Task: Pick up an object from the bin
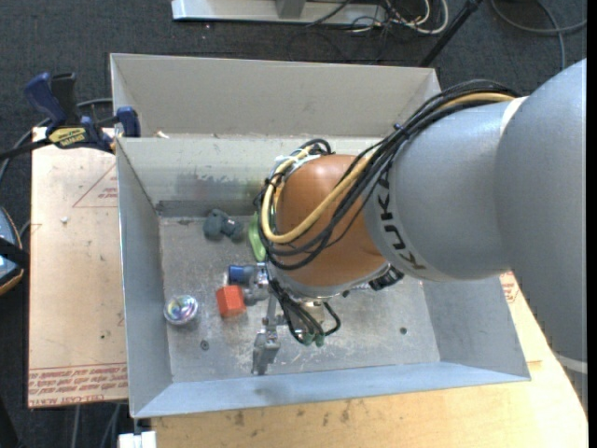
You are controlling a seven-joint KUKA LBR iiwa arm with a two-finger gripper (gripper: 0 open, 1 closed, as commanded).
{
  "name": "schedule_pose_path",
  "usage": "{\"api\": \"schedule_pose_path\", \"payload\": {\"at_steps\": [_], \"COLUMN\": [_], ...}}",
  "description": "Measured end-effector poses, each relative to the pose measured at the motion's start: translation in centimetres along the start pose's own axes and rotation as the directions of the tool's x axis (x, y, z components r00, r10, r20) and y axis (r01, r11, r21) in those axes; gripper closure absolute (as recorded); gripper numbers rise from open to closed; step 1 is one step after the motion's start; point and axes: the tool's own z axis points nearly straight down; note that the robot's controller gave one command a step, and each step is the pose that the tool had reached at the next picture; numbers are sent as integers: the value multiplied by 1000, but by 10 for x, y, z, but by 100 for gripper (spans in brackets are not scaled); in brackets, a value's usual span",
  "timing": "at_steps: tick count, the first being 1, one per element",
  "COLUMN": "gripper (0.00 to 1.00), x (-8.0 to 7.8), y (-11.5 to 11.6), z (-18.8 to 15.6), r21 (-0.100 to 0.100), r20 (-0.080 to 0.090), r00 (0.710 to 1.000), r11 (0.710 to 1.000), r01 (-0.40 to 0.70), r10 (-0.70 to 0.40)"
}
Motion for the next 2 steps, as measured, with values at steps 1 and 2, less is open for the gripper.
{"api": "schedule_pose_path", "payload": {"at_steps": [1,2], "gripper": [0,100], "x": [-15,-15], "y": [-26,-25], "z": [23,23], "r21": [1,-1], "r20": [7,8], "r00": [995,995], "r11": [995,995], "r01": [101,101], "r10": [-101,-101]}}
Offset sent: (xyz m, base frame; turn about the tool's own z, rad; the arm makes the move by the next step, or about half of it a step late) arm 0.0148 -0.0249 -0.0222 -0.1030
